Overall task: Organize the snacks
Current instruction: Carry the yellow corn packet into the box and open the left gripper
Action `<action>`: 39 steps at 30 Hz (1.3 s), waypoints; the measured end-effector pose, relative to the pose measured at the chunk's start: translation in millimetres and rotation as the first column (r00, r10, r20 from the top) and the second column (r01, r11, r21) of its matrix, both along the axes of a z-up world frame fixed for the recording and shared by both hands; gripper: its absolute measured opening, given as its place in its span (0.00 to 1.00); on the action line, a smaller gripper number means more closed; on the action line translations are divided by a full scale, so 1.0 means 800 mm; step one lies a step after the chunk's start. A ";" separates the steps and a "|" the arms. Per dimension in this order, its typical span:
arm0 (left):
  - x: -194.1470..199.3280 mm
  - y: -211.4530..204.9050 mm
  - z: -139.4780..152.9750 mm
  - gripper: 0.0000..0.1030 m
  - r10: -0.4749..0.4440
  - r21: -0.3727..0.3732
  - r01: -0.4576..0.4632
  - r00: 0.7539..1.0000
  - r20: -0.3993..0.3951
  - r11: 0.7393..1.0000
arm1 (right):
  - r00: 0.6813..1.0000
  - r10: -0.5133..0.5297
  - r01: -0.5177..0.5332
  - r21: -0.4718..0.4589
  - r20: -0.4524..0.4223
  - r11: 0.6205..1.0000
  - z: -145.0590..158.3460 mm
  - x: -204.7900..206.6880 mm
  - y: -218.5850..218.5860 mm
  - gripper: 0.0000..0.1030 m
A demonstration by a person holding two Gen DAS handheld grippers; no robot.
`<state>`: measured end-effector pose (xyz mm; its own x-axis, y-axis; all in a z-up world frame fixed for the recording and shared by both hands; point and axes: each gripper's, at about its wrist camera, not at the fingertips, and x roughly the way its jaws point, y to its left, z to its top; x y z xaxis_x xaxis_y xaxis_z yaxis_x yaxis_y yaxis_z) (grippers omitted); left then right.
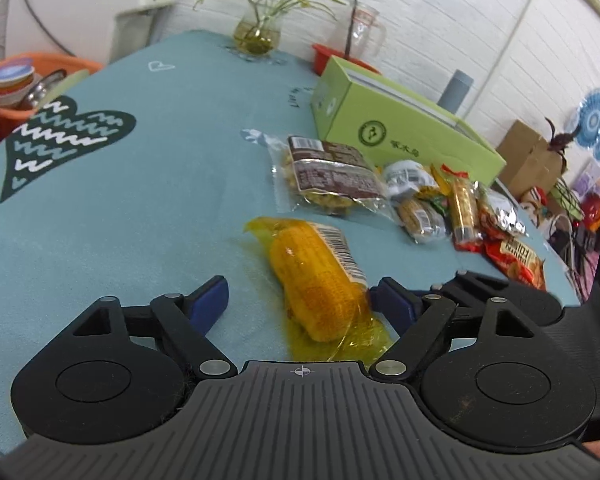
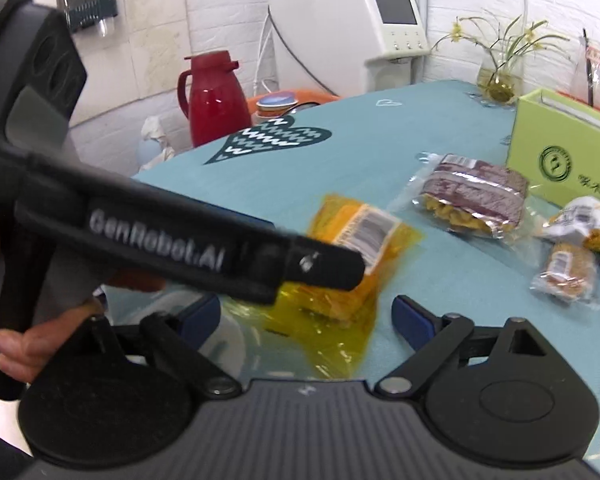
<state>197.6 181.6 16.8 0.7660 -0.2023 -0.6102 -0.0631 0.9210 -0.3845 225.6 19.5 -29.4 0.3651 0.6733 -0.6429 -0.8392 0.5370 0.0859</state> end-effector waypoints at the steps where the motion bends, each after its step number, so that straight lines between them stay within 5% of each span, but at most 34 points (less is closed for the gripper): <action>1: 0.004 0.002 -0.003 0.50 -0.010 -0.020 0.010 1.000 -0.011 1.000 | 1.000 0.007 -0.007 -0.005 0.029 1.000 -0.002 -0.004 0.004 0.89; 2: 0.007 0.002 -0.006 0.47 -0.025 -0.034 0.025 1.000 -0.014 0.999 | 0.998 0.016 -0.015 -0.022 0.053 1.000 -0.001 -0.009 0.009 0.83; 3: 0.009 0.001 -0.008 0.22 -0.041 -0.034 0.041 0.999 -0.015 0.999 | 0.998 0.026 -0.024 -0.019 0.063 1.000 0.001 -0.012 0.010 0.75; 4: 0.010 -0.001 -0.007 0.21 -0.050 -0.037 0.050 0.999 -0.020 0.998 | 0.998 0.022 -0.021 -0.018 0.062 1.000 0.002 -0.012 0.011 0.74; 13: 0.056 -0.023 0.073 0.20 -0.093 -0.010 0.095 0.988 0.124 0.995 | 0.981 -0.034 0.020 0.076 0.191 0.997 0.074 0.029 -0.023 0.71; 19: 0.202 -0.056 0.127 0.20 -0.179 0.031 0.176 0.965 0.190 0.984 | 0.948 -0.147 0.138 0.053 0.282 0.989 0.125 0.151 -0.041 0.71; 24: 0.325 -0.073 0.123 0.20 -0.193 0.053 0.187 0.967 0.166 0.981 | 0.954 -0.198 0.205 -0.008 0.227 0.979 0.130 0.271 -0.041 0.70; 26: 0.356 -0.073 0.108 0.26 -0.185 0.064 0.177 0.972 0.146 0.982 | 0.963 -0.206 0.213 -0.019 0.172 0.977 0.117 0.307 -0.037 0.71; 28: 0.372 -0.068 0.093 0.51 -0.156 0.080 0.148 0.981 0.113 0.986 | 0.966 -0.225 0.229 -0.020 0.127 0.973 0.104 0.328 -0.040 0.73; 30: 0.364 -0.061 0.089 0.56 -0.159 0.071 0.151 0.980 0.123 0.986 | 0.962 -0.248 0.248 0.016 0.114 0.969 0.104 0.330 -0.053 0.76; 33: 0.324 -0.058 0.105 0.65 -0.167 0.099 0.150 0.966 0.198 0.984 | 0.952 -0.275 0.264 0.096 0.132 0.960 0.117 0.296 -0.080 0.90; 39: 0.238 -0.055 0.113 0.72 -0.165 0.118 0.139 0.955 0.246 0.983 | 0.954 -0.255 0.232 0.150 0.157 0.961 0.122 0.194 -0.117 0.90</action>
